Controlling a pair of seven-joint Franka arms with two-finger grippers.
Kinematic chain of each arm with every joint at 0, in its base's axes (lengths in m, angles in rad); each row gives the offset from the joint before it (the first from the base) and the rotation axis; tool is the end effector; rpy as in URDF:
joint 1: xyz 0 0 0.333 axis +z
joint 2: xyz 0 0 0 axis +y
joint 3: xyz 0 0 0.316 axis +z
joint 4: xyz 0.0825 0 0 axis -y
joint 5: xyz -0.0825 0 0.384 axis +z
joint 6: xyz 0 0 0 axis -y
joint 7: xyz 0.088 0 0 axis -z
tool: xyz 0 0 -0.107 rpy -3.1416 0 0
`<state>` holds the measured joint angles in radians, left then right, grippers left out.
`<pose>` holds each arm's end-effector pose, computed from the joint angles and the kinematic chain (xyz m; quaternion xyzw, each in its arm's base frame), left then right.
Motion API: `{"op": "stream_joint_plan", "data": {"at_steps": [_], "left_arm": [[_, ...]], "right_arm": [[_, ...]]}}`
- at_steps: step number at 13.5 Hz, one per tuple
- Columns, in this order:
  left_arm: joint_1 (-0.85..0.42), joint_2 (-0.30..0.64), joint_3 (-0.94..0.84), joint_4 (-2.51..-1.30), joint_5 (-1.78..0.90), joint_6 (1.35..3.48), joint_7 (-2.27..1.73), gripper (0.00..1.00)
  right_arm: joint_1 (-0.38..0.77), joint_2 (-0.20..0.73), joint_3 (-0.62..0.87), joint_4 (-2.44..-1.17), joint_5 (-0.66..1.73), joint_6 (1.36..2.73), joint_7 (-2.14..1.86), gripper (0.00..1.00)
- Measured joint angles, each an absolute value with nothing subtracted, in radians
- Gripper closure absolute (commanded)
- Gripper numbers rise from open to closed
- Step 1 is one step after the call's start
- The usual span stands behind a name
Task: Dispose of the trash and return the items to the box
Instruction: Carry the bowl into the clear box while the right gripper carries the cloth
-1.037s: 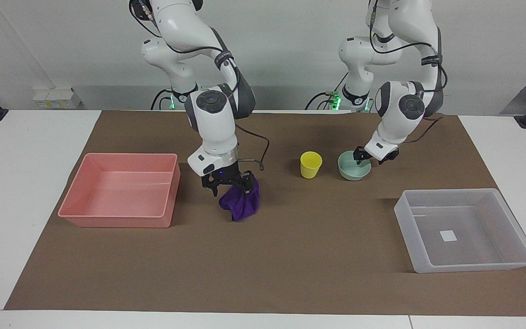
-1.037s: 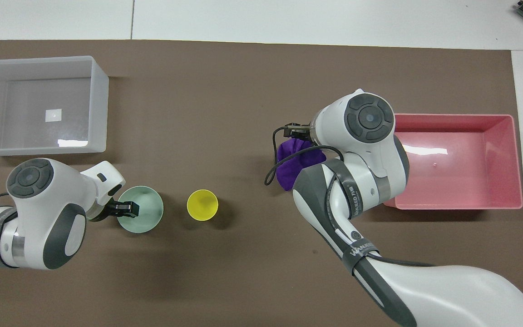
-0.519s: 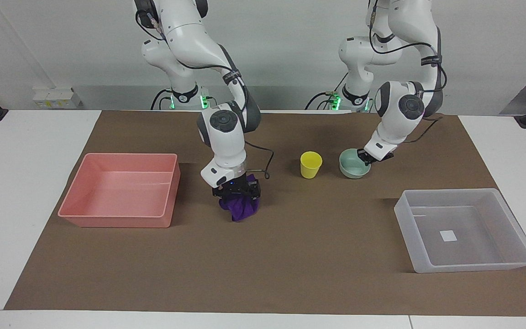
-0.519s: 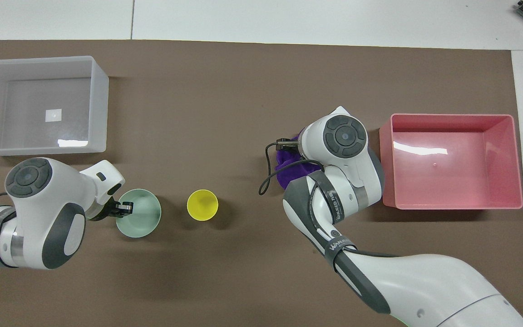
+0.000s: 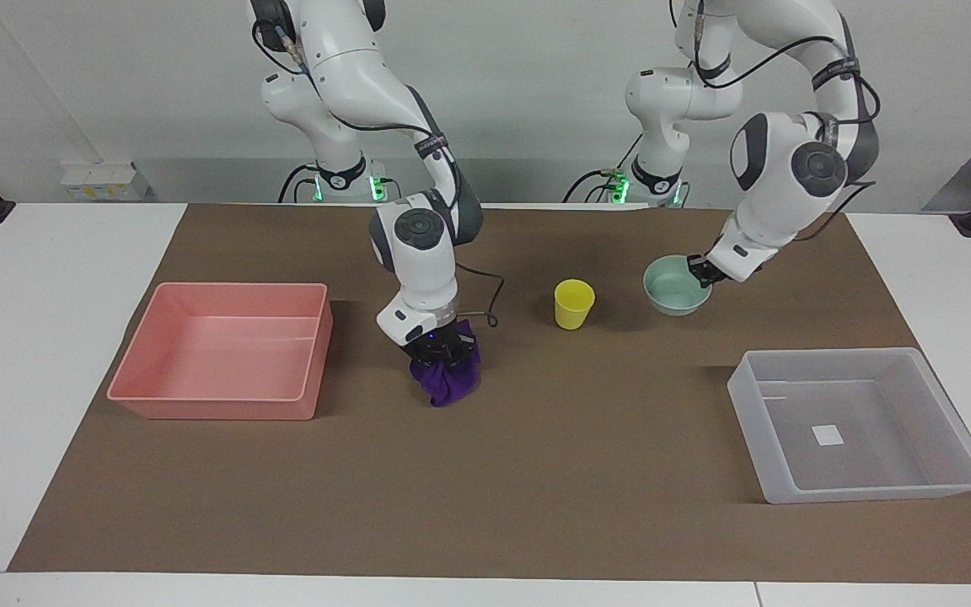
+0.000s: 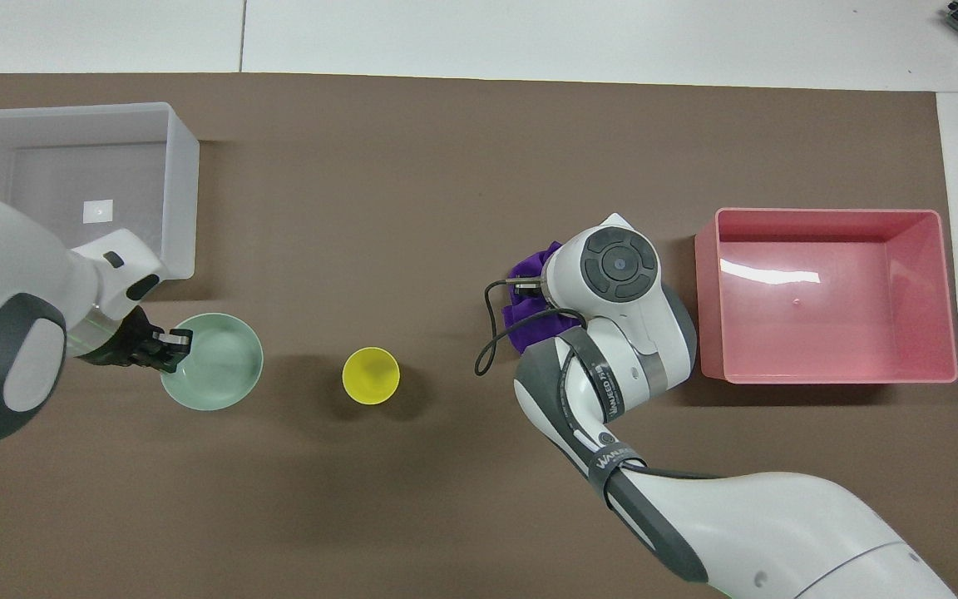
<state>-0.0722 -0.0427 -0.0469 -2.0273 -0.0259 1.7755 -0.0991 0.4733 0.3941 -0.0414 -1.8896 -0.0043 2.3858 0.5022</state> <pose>0.5136 -0.0639 0.4504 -0.9945 0.0059 0.1050 0.0001 0.5809 0.2695 0.3071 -0.9981 0.0316 -0.0499 0.0146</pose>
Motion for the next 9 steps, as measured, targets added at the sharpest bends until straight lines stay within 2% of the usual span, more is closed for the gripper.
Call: {"op": "stream_joint_plan", "data": {"at_steps": [4,6,9], "left_arm": [[0.04,0.006,-0.039,-1.797,-0.04,1.673,-0.099,1.0],[0.122,0.087,-0.036,-1.69,-0.042,1.672,-0.098,1.0],[0.24,0.276,-0.034,-1.51,-0.045,1.711,-0.069,1.0]], "right_arm": [[0.464,0.296,-0.056,-1.848,-0.004,2.286,0.518,1.0],[0.434,0.226,-0.064,-1.814,-0.004,2.208,0.518,1.0],[0.391,0.152,-0.066,-1.796,-0.026,2.151,0.517,1.0]]}}
